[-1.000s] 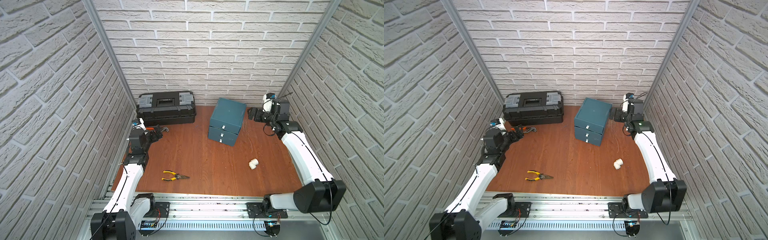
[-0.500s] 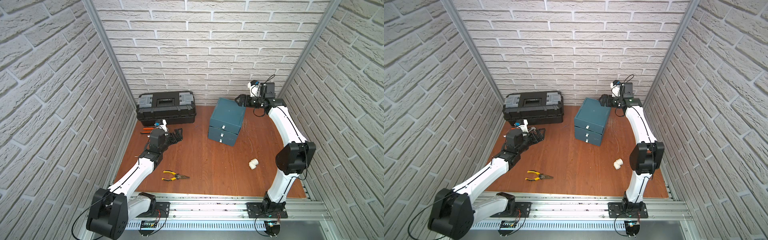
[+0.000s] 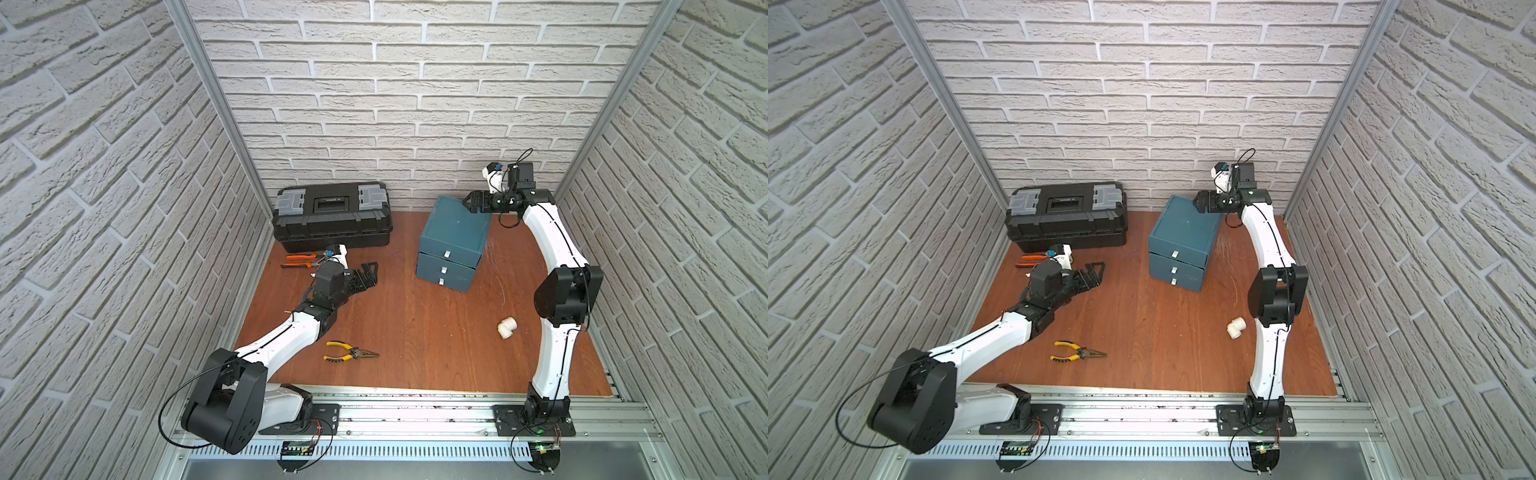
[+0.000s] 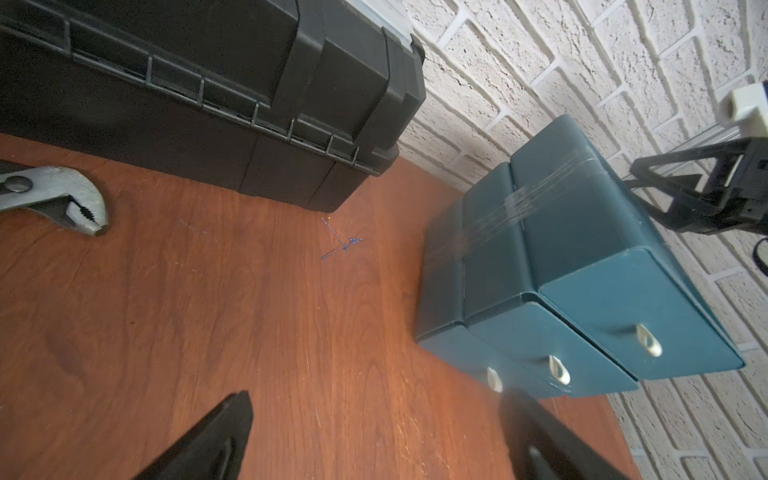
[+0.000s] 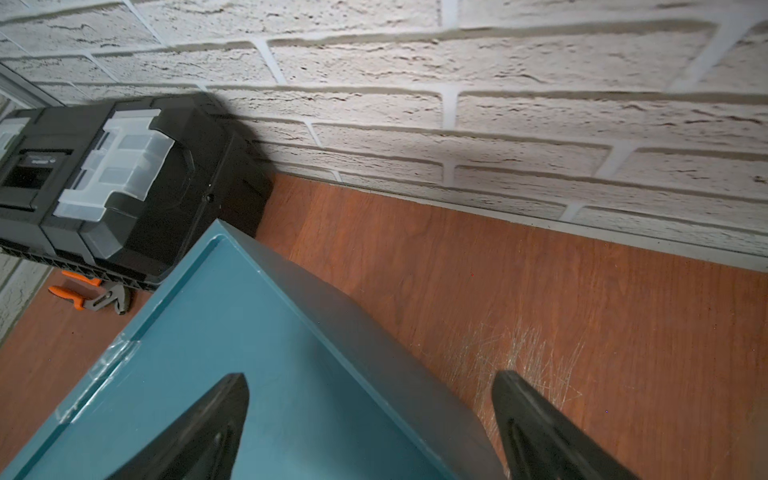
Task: Take the cookies out of the drawer
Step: Adjust the storage box at the center of the board.
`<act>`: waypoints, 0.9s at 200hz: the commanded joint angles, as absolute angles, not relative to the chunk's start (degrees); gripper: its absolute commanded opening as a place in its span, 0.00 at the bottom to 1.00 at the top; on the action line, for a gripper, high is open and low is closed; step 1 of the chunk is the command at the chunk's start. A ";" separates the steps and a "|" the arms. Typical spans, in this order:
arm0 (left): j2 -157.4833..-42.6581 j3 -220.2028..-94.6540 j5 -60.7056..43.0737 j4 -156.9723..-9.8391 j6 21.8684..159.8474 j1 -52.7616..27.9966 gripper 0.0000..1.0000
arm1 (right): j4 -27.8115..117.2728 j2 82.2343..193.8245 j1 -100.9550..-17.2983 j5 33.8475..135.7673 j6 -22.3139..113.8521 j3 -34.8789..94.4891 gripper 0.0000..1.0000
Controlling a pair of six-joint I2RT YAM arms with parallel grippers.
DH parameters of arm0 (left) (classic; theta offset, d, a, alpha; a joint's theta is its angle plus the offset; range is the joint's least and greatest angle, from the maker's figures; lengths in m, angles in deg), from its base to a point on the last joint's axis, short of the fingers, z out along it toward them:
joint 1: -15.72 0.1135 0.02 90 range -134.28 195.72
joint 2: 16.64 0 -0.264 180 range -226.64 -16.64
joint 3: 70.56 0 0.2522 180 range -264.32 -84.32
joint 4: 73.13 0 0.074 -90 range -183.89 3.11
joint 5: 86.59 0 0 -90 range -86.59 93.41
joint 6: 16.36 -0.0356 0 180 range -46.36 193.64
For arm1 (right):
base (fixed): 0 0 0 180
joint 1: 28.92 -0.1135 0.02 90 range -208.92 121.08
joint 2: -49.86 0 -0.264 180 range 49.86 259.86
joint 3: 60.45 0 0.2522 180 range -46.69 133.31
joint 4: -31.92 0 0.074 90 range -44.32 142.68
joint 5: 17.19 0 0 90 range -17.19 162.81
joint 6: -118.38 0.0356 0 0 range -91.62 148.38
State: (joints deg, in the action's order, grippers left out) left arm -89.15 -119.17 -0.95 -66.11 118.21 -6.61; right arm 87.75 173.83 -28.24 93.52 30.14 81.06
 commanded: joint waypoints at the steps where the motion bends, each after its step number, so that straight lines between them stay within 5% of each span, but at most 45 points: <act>1: -89.32 -118.34 -0.70 -62.17 118.37 -7.13 0.98 | 92.34 174.17 -27.96 96.53 25.82 82.86 0.95; 111: -91.71 -120.03 -0.69 -54.60 125.19 -12.02 0.96 | 100.91 166.61 -29.08 112.89 20.39 75.32 0.88; 180: -102.41 -125.37 1.10 -41.07 138.90 -24.49 0.84 | 92.02 155.80 -30.52 85.26 33.99 71.83 0.86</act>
